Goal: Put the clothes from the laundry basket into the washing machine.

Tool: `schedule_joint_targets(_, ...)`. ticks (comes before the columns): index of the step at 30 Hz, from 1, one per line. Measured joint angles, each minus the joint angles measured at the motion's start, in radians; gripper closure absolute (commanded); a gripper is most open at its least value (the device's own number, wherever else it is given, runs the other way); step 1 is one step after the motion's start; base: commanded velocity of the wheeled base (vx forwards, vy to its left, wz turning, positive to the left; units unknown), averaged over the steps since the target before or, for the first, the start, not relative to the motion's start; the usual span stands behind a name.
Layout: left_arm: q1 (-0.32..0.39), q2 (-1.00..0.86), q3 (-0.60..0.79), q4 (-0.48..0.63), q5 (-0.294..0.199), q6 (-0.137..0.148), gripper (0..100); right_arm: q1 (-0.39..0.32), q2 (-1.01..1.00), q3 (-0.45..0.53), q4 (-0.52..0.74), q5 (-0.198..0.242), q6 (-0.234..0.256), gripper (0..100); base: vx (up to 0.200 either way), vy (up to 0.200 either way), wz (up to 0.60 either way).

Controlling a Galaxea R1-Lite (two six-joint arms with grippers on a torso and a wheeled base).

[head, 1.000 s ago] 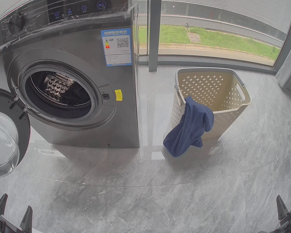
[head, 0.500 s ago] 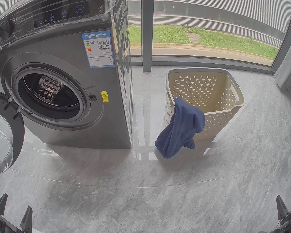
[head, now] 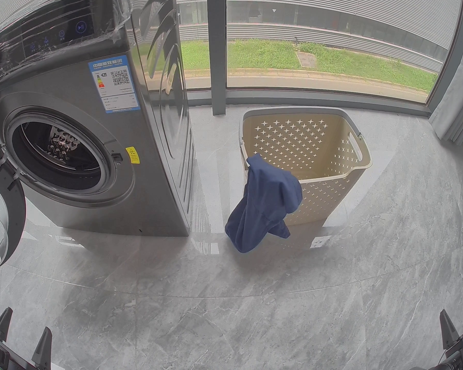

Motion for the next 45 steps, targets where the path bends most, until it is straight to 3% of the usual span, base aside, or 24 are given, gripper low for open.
schedule_joint_targets(13, -0.001, 0.0, 0.0, 0.0, 0.0, -0.009, 0, 0.0, 0.0, 0.0, 0.0, 0.001, -0.001, 0, 0.185, 0.0, 0.0)
schedule_joint_targets(22, 0.0, 0.001, 0.0, 0.0, 0.001, -0.007, 0, 0.0, 0.001, 0.0, 0.0, 0.001, 0.0, 0, 0.0, 0.0, 0.0)
schedule_joint_targets(27, -0.001, 0.001, 0.0, 0.0, 0.001, -0.006, 0, 0.0, 0.001, 0.0, 0.0, 0.001, 0.0, 0, 0.0, -0.2, 0.0)
schedule_joint_targets(45, -0.002, 0.001, 0.0, 0.0, 0.0, -0.001, 0, -0.001, 0.001, 0.0, 0.0, 0.001, -0.001, 0, 0.0, 0.0, 0.0)
